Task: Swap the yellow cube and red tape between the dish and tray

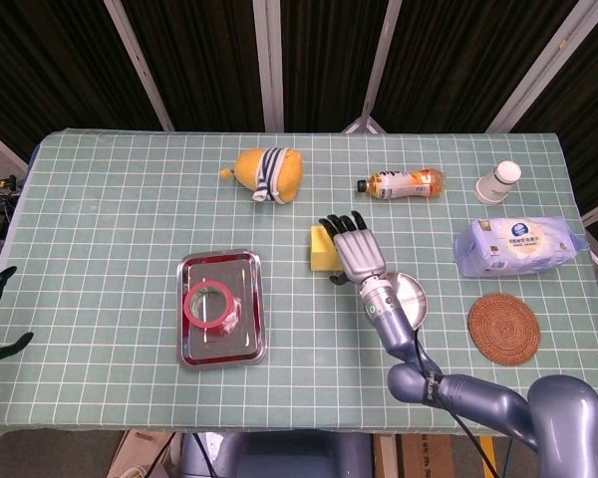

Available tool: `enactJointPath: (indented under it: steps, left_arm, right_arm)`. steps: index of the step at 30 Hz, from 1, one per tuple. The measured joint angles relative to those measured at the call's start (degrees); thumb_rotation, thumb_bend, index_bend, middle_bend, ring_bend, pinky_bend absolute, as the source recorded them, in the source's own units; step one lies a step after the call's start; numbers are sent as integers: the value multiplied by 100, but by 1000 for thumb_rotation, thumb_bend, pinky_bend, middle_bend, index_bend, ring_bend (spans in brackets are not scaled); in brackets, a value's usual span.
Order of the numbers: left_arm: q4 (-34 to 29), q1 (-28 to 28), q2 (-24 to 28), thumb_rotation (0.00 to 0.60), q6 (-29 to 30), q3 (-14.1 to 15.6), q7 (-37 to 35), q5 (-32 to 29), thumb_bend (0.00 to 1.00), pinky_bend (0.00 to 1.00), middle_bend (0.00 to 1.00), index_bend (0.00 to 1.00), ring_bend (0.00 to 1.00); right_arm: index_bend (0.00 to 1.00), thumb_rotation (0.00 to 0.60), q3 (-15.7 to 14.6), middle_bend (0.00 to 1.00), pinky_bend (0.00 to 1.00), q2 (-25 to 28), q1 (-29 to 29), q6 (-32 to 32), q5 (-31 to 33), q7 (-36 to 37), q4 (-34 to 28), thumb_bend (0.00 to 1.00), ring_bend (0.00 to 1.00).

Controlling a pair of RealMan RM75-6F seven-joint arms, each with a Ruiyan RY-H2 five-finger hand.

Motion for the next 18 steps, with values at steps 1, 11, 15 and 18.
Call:
enactJointPath:
  steps: [1, 11, 15, 18]
  left_arm:
    - [-17, 5, 3, 600, 8, 3, 18, 2, 106, 2, 0, 140, 0]
    - [-38, 4, 51, 600, 29, 57, -164, 180, 106, 2, 0, 140, 0]
    - [-64, 6, 119, 600, 42, 123, -393, 341, 106, 2, 0, 140, 0]
    - [-119, -8, 212, 600, 15, 191, -602, 493, 105, 2, 0, 140, 0]
  right_arm:
    - [0, 600, -9, 0, 0, 37, -9, -6, 11, 2, -57, 28, 0]
    - [0, 600, -131, 0, 0, 1268, -445, 500, 70, -240, -1759, 29, 0]
    - [0, 600, -394, 0, 0, 2113, -1076, 1187, -212, -226, -2818, 28, 0]
    - [0, 600, -814, 0, 0, 2742, -1813, 1711, -680, 60, -3503, 28, 0]
